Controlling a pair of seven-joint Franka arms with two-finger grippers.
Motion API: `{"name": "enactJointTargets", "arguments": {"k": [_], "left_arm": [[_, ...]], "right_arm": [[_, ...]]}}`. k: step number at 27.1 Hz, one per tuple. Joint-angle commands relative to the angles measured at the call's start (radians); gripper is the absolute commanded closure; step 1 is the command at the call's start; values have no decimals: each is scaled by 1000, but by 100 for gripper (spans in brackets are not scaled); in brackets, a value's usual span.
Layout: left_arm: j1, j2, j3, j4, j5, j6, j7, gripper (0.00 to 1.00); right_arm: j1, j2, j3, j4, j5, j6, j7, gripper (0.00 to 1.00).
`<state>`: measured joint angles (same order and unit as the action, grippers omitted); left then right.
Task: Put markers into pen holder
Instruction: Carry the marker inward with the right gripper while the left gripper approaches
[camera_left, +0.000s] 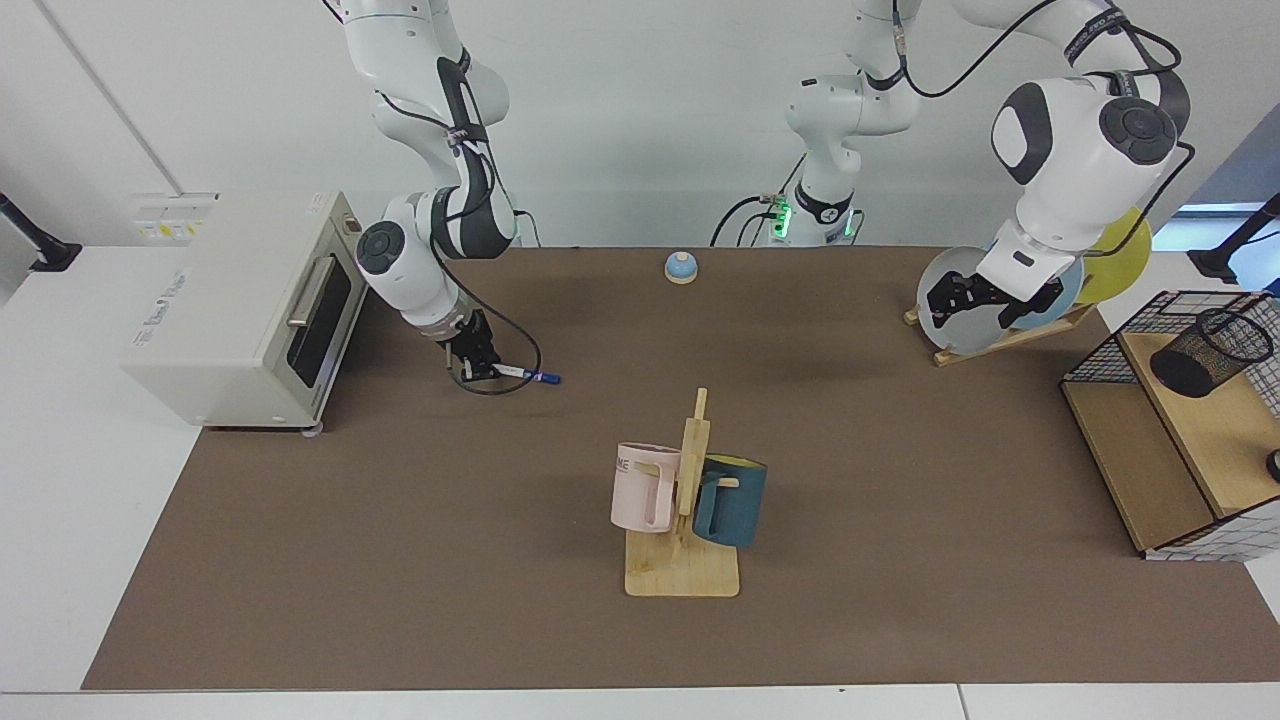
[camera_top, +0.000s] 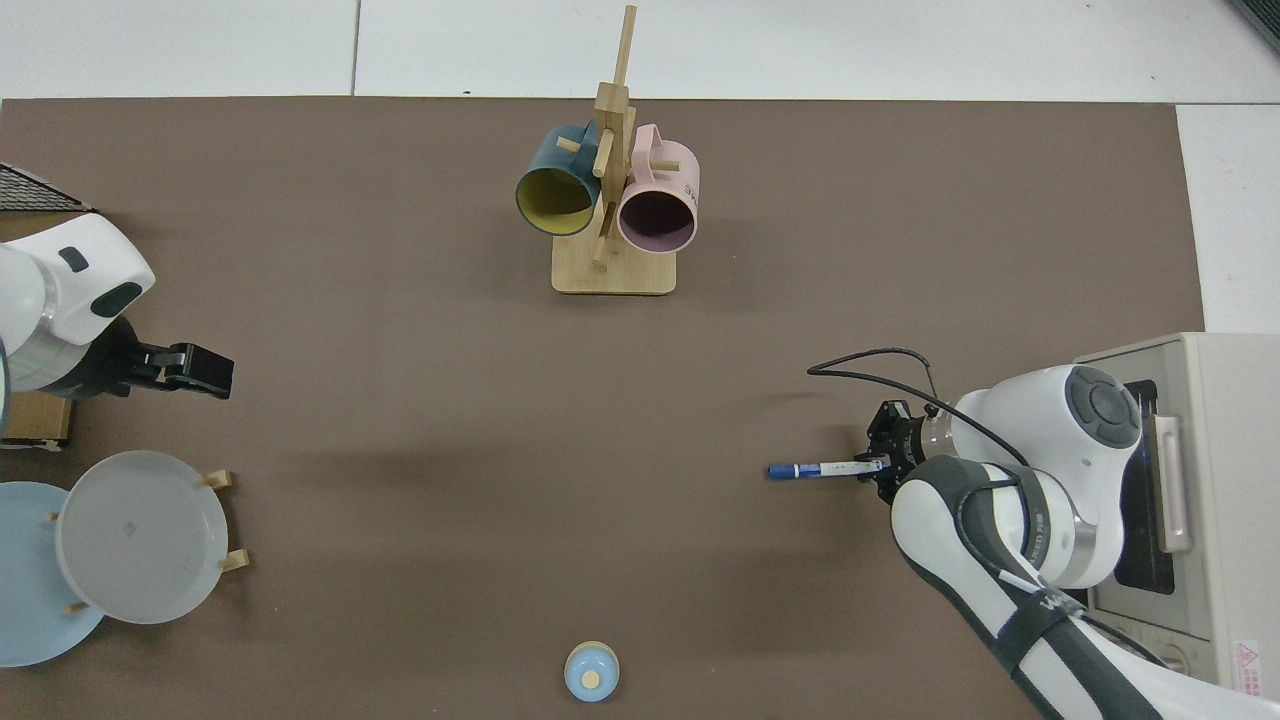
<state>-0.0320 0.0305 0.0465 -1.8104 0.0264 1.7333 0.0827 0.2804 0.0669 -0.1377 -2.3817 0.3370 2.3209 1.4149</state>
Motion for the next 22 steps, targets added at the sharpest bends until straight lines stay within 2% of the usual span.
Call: {"name": "enactJointTargets", "arguments": {"k": [1,3,6,12,17,22], "left_arm": [[0,-26,3,-29,0,2,14,0],[0,-26,3,-30,0,2,14,0],[-2,-24,3,-27,0,5,18,0],[-3,-15,3,-10,-16,11,156,0],[-5,-9,3,5,-20,22,296,0],[-3,-7,4,25,-80,22,412,0]], "right_arm": [[-15,-13,7,47,43,-53,-33,100],[-14,-24,7,88,80,-96,-33,100],[-6,-39,7,148,97,-146,-27,100],[8,-61,9,262,146,-245,-10,100],[69,-62,9,351,203,-258,-4,100],[115,-81,10,404,270,-279,1,100]]}}
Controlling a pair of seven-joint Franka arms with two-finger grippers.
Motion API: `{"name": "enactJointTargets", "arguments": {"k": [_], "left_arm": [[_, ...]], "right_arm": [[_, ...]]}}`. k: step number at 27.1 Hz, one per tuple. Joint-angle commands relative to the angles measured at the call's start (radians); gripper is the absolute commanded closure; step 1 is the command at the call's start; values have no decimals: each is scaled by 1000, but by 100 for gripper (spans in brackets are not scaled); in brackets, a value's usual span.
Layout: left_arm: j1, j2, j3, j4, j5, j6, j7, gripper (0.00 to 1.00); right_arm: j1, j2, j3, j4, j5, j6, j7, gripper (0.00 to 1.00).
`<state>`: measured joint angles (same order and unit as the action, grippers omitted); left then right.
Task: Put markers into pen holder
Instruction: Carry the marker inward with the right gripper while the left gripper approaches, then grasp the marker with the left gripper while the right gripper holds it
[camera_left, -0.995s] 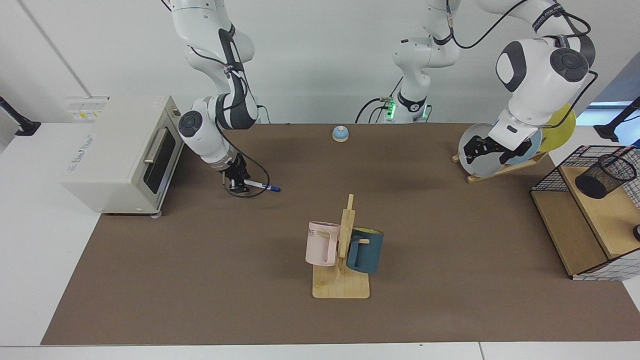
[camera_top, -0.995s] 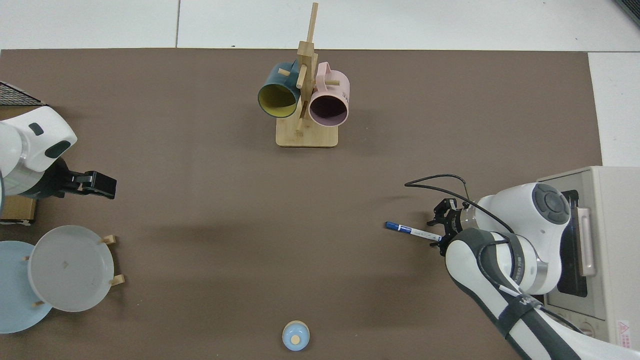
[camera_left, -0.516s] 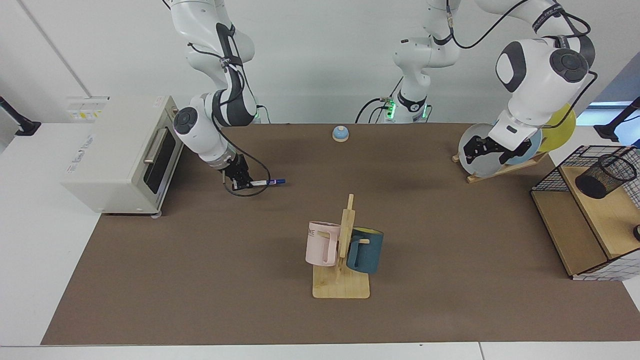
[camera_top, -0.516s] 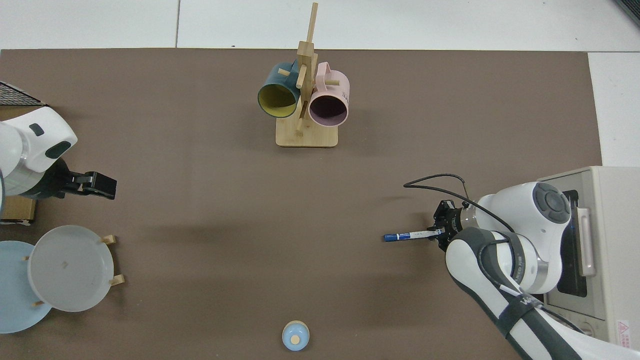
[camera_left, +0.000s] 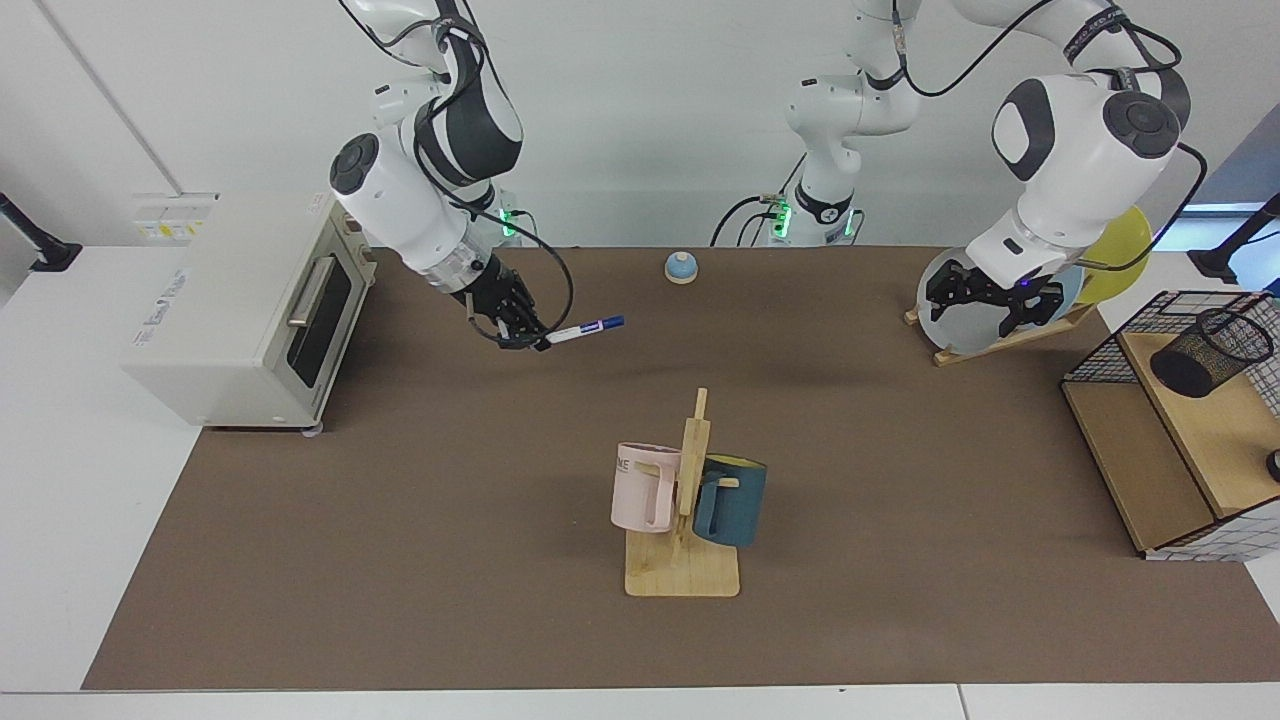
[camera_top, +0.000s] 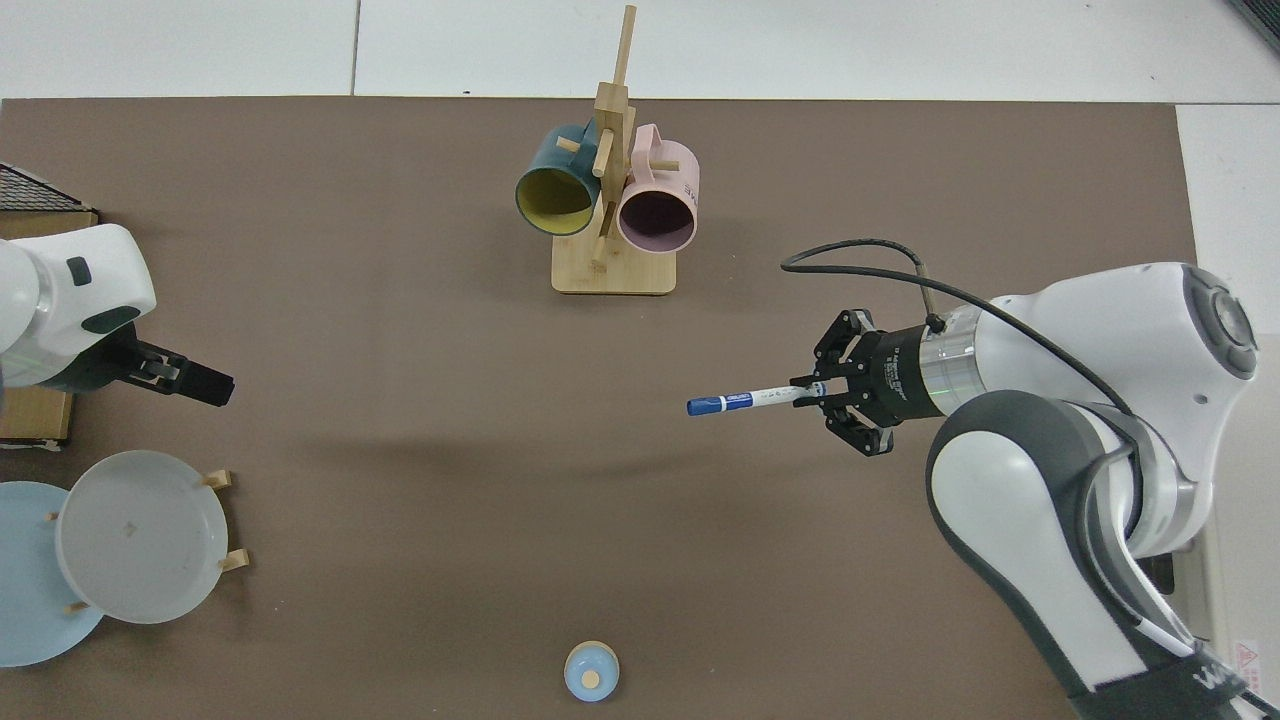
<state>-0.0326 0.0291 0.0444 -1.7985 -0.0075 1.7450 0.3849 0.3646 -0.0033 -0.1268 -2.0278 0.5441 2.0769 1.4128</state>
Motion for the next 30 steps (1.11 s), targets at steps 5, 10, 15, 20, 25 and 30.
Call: {"name": "enactJointTargets", "arguments": {"k": [5,10,15,20,25,30], "left_arm": [[-3,-3,6,30,-97,18,304,0],[-9,5,-1,82,-103,27,466,0],[-44,34,-14,152,-101,106,702,0],[-70,6,-26,153,-98,77,840,0],[-95,-51,-55,152,-98,5,1052,0],[-104,-60,-126,145,-45,-19,1135,0]], "right_arm": [[111,-4,-2,96,132,-17,18,100],[209,0,-2,109,169,72,124,100],[307,3,-2,109,166,213,291,100],[370,19,-1,112,171,293,380,100],[415,78,-1,150,172,402,534,100],[424,132,-1,216,181,411,580,100]]}}
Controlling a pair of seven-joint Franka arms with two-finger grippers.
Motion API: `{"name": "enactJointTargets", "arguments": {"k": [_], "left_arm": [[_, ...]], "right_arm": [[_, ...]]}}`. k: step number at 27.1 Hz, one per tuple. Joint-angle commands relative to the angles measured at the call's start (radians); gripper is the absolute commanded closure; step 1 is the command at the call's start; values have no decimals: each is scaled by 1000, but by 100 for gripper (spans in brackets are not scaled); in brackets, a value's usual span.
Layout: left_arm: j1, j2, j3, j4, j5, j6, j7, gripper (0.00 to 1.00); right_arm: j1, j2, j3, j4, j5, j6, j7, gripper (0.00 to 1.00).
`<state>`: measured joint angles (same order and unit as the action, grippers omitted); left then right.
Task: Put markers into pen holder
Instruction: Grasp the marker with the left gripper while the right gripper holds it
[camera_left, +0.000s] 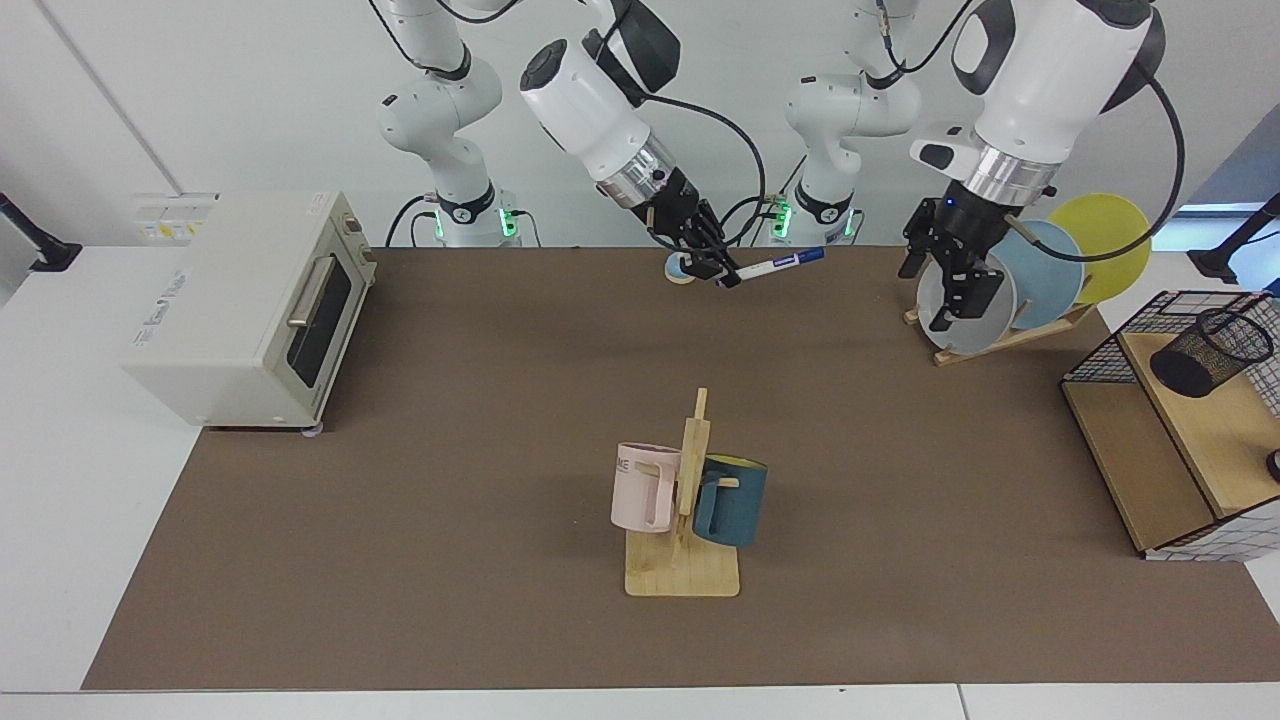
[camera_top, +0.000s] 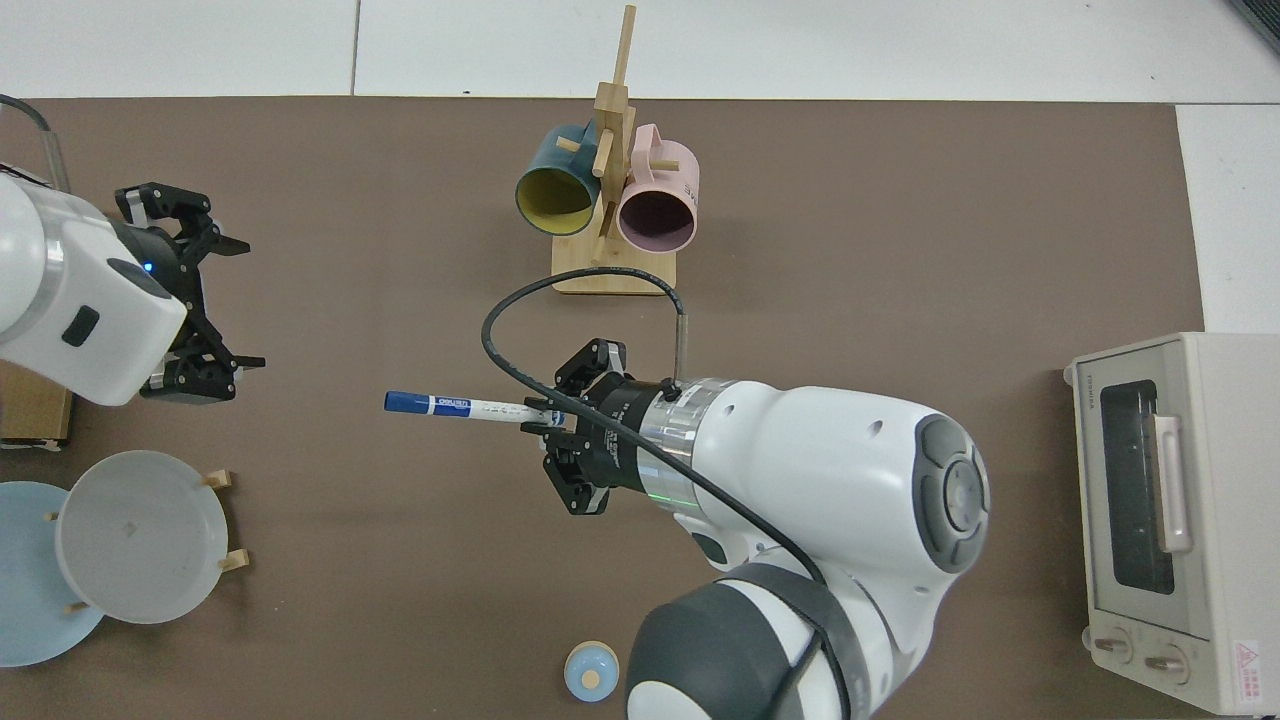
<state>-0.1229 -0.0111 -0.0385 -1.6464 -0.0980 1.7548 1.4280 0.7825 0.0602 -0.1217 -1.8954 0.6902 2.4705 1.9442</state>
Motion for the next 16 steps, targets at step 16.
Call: {"name": "enactJointTargets", "arguments": {"k": [16], "left_arm": [[-52,-41,-167,-55,142,-43,200,5]], "right_arm": [[43,84,-6,94,46,54,104,100]]}}
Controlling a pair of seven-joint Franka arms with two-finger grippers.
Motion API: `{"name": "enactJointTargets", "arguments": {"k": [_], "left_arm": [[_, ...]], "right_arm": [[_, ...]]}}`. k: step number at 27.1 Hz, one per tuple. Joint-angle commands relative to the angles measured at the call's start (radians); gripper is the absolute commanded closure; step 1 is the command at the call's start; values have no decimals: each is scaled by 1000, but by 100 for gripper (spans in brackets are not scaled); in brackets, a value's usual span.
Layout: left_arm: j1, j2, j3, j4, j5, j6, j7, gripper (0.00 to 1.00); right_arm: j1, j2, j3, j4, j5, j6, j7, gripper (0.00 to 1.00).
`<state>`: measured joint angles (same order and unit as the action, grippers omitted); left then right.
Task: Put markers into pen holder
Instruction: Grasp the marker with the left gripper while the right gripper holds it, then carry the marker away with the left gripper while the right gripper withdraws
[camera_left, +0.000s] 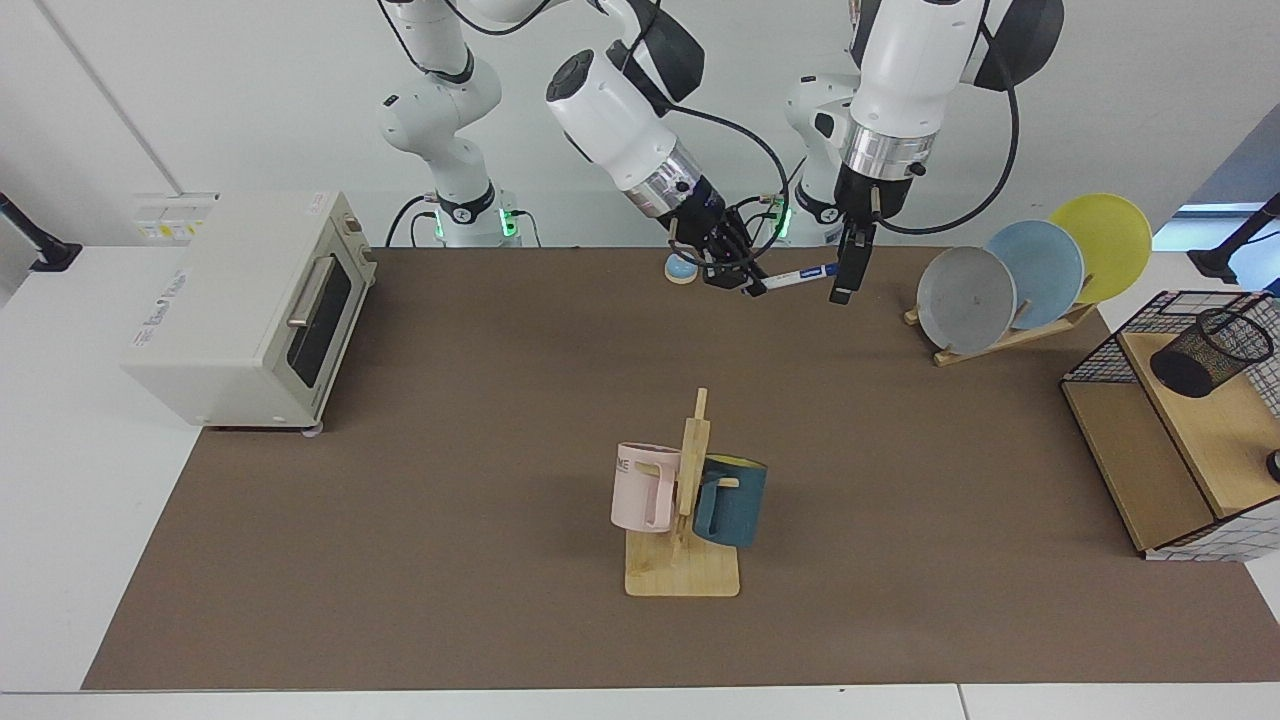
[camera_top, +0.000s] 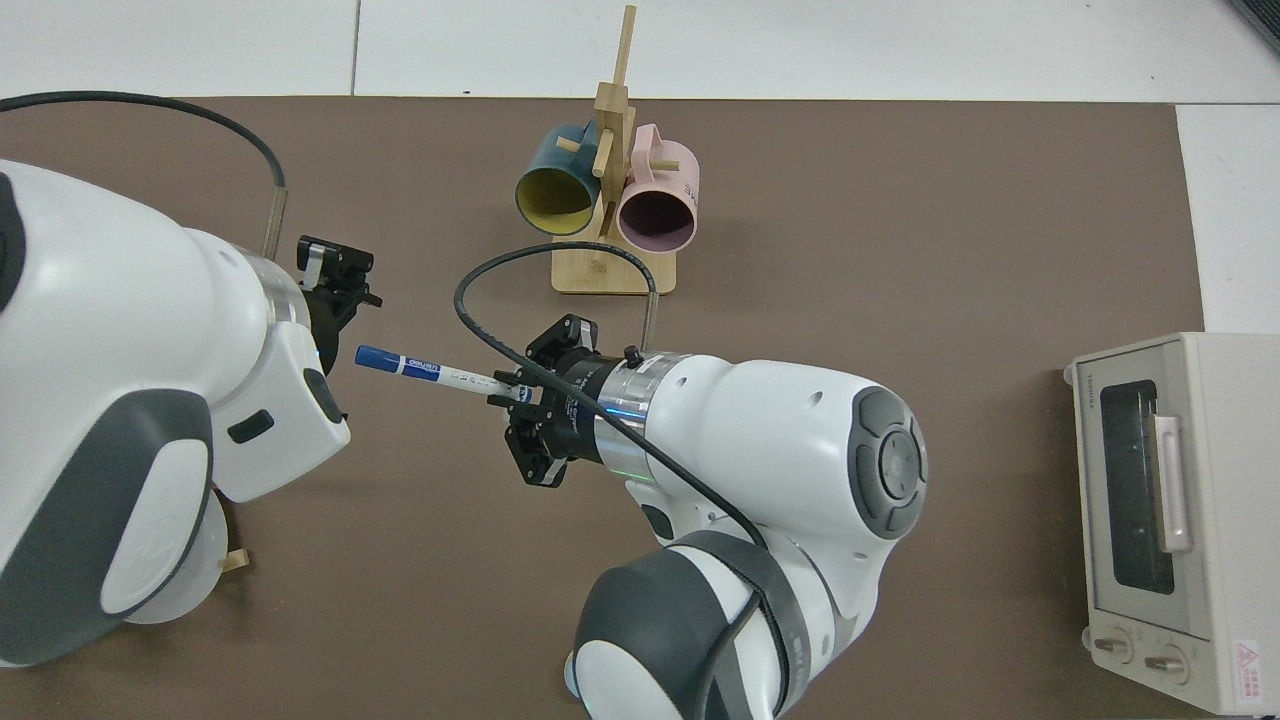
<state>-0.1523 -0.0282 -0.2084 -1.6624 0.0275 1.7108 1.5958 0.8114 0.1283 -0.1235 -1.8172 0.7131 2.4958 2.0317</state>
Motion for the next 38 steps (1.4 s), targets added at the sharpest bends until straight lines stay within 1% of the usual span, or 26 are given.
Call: {"name": "enactJointTargets", "arguments": {"k": [1,2,3,4,5,8,9,21,22,23,24,26,29,33,35,37,38], "left_arm": [[-29,-24,3,-39,18,1,32,9],[-33,-24,4,-39,18,1,33,19],[-32,-24,3,-37,18,-2,33,33],[-33,-22,3,-34,20,-8,33,53],[-33,-22,4,-33,18,-13,33,66],[-30,-27,6,-33,18,-17,33,93],[-29,-27,7,-33,18,-22,33,100],[-23,-29,20,-31,18,-31,26,100],[-21,-29,21,-34,18,-34,21,100],[-18,-30,29,-34,20,-37,18,100],[-18,-29,40,-34,26,-39,13,100],[-18,-29,69,-34,38,-39,3,100],[-18,-29,104,-36,52,-51,0,100],[-18,-29,135,-39,103,-53,-2,100],[-18,-29,158,-39,133,-51,-2,100],[-16,-27,188,-39,159,-51,0,100],[-15,-25,214,-39,182,-48,0,100]], "right_arm": [[14,16,-4,16,25,29,16,100],[14,14,-4,15,23,29,16,100],[14,14,-4,15,25,29,15,100],[12,16,-4,15,25,29,15,100],[12,16,-4,15,25,29,13,100],[11,16,-4,15,23,29,12,100],[9,16,-4,15,23,29,10,100],[8,16,-5,13,14,29,1,100],[9,16,-5,10,8,22,-1,70],[8,11,-5,3,-3,9,-7,12],[6,7,-7,-2,-17,-6,-30,2],[3,-3,-7,-10,-72,-70,-124,0],[-20,-24,-19,-10,-138,-214,-255,0],[-107,-82,-19,-10,-199,-411,-425,0],[-150,-110,-19,-10,-219,-489,-503,0],[-201,-139,-19,-10,-244,-566,-582,0],[-228,-153,-19,-10,-268,-605,-625,0]]}}
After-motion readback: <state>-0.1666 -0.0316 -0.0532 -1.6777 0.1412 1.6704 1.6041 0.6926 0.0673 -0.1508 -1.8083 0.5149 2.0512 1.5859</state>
